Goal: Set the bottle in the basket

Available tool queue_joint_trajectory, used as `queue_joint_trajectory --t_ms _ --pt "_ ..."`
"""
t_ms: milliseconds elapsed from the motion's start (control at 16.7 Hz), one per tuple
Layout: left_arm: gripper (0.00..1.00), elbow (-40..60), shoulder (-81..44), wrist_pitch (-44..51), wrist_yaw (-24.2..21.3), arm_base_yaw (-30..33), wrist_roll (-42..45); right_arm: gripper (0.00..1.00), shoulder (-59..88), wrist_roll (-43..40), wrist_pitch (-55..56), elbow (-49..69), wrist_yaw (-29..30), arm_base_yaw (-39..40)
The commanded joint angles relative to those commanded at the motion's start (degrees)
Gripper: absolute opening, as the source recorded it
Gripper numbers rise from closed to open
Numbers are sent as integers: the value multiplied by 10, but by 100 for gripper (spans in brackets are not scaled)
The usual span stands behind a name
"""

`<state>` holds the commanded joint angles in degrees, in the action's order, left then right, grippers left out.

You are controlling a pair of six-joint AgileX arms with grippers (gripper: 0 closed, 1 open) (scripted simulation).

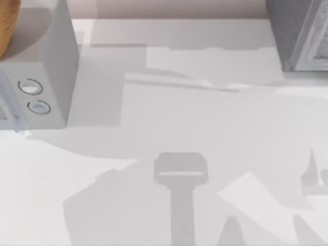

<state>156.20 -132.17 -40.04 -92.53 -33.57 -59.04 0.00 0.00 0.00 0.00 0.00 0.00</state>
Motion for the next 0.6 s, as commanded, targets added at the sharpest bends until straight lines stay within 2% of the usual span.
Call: queue_joint_trajectory --t_ms 240,600 --pt "0 -44 0 -89 -18 14 -65 100 0 0 0 0 0 0" --pt "0 -167 13 -361 -57 46 -220 100 0 0 0 0 0 0"
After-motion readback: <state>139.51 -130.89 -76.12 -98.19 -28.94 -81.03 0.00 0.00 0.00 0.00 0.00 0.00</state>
